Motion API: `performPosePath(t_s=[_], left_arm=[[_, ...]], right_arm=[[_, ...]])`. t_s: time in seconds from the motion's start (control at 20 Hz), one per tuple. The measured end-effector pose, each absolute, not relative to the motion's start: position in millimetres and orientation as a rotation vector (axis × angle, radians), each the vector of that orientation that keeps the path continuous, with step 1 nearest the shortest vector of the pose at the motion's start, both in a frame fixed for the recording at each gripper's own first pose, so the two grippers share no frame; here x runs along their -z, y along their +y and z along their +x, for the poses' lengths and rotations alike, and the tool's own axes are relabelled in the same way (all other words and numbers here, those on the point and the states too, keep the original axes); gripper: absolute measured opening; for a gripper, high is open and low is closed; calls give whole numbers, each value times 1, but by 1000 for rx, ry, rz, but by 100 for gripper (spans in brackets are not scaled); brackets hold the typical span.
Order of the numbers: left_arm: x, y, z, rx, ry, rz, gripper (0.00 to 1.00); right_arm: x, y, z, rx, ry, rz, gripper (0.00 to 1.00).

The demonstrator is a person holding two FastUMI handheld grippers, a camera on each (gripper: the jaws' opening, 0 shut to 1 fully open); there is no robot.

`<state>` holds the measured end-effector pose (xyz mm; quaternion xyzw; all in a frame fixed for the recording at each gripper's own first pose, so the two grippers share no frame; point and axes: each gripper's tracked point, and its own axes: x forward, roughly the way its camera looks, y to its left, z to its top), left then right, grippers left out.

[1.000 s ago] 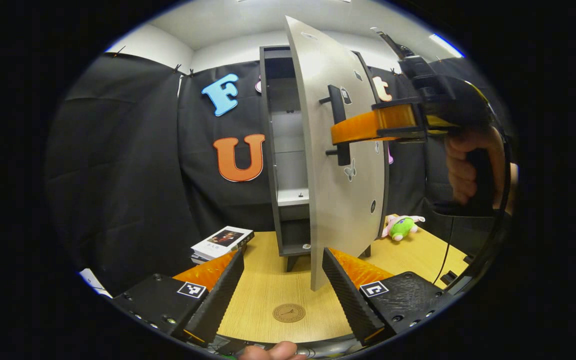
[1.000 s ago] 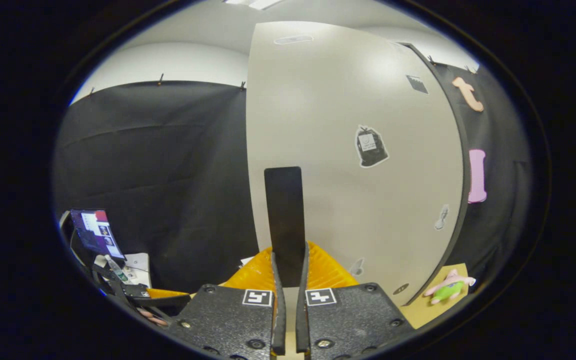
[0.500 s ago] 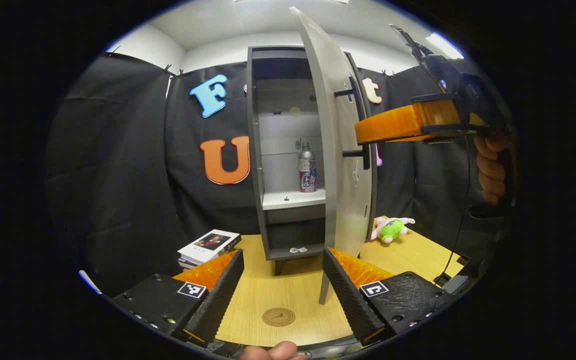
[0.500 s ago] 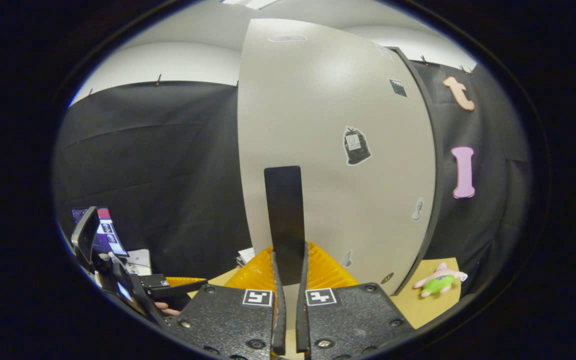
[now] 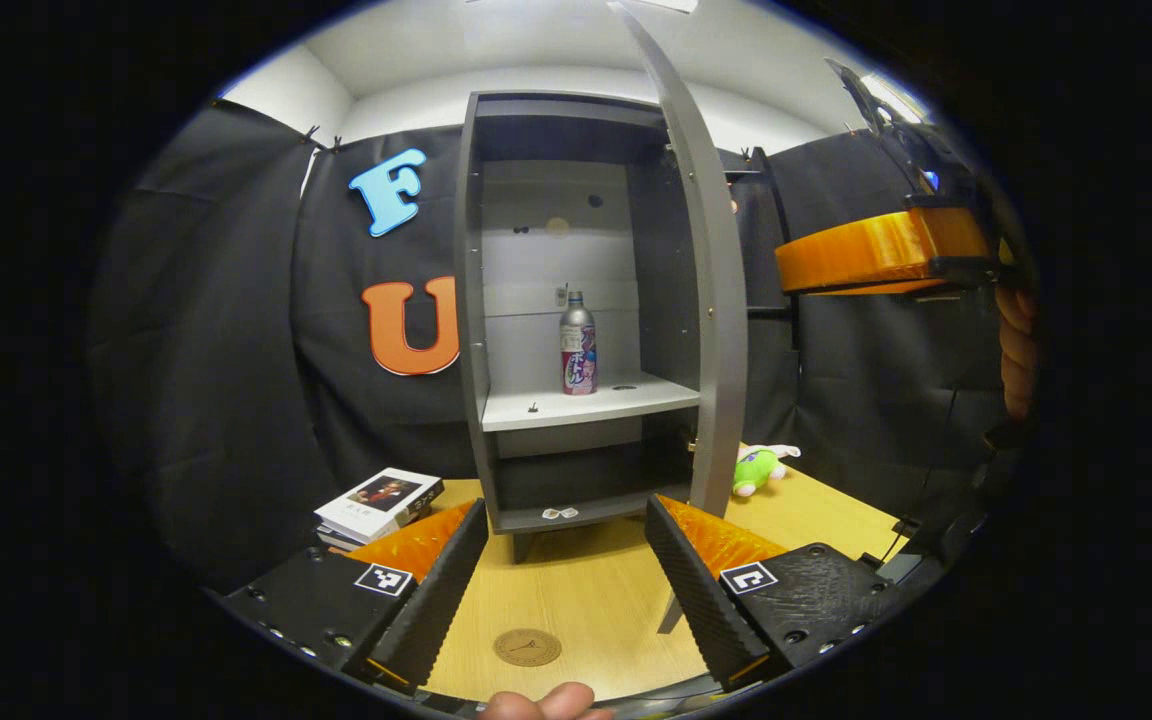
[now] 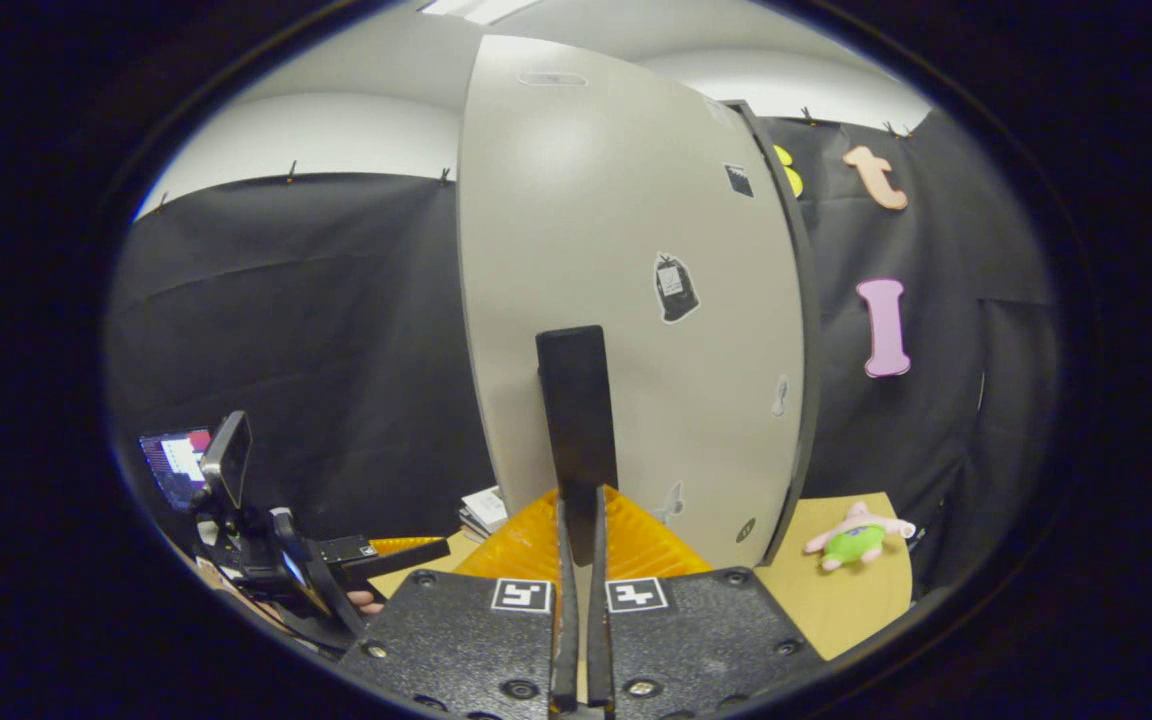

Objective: Open the cabinet door with the right hand, grasp the bottle in the cabinet with the left hand and place it on the coaster, then close the cabinet door with the right hand.

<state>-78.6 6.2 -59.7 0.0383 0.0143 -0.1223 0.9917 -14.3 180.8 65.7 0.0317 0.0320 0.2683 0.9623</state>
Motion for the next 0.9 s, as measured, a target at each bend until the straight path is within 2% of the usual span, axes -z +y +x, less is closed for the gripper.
performPosePath(t_s=[0.6, 0.9], left_arm=[[52, -39, -43, 343, 3, 62, 96], [46, -55, -24, 379, -10, 66, 96]], right_arm=[[-66, 155, -13, -395, 52, 129, 6], [-61, 138, -10, -269, 57, 161, 11]])
